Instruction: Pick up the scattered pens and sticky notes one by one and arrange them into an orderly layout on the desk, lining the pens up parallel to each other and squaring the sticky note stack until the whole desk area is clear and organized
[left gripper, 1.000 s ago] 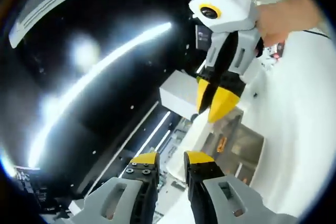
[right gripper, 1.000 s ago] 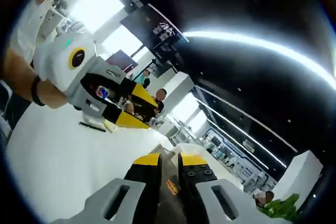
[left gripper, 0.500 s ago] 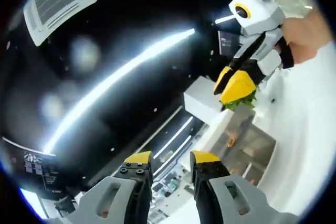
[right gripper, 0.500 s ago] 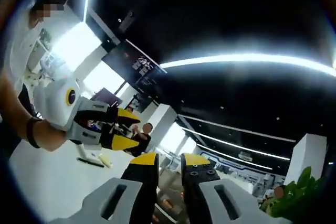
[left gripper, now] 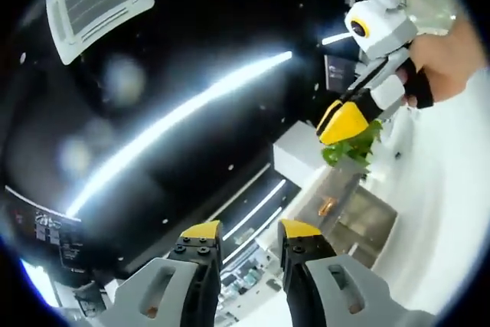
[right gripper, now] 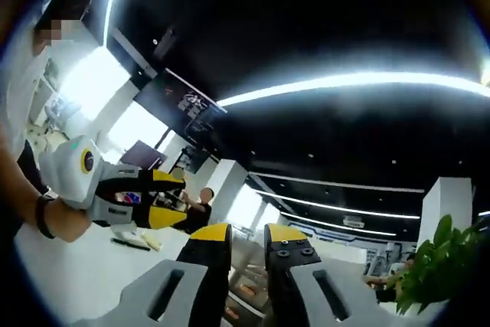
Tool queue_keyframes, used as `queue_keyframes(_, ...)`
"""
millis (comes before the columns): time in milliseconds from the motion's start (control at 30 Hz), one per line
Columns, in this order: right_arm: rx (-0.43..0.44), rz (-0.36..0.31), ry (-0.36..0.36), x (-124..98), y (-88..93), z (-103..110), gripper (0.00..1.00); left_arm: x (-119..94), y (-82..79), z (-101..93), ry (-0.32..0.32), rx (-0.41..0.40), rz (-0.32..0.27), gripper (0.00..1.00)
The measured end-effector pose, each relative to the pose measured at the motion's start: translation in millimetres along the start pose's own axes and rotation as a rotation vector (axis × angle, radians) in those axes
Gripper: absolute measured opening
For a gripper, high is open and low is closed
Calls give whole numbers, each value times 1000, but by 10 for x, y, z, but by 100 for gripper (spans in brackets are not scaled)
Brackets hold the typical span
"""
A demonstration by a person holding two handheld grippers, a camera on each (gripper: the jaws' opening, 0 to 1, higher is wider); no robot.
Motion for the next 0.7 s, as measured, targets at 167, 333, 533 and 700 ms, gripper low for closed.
queue_keyframes(167, 26, 10, 10, 1, 61, -36, 19, -67, -35, 72, -22, -52, -20, 29)
queue_keyframes(333, 61, 30, 16, -10, 157, -31, 19, -99, -13, 72, -18, -84, -10, 29)
queue_keyframes(533, 83, 56, 15, -20, 247, -4, 19, -100, 28, 51, -5, -134, 1, 29)
queue_keyframes(700, 79, 65, 1, -17, 268, 53, 19, -95, 47, 34, 1, -155, 6, 29)
Point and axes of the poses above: the point that each gripper's makers call its tool centre point, and the gripper's own axes: x roughly forward along the fingers, z roughly to its left, y roughly out of its underside, the point moved 5 cm from there along -x, roughly backward along the fingers, and after that the axes turned 8 degrees about -x, right-handed, at the moved point
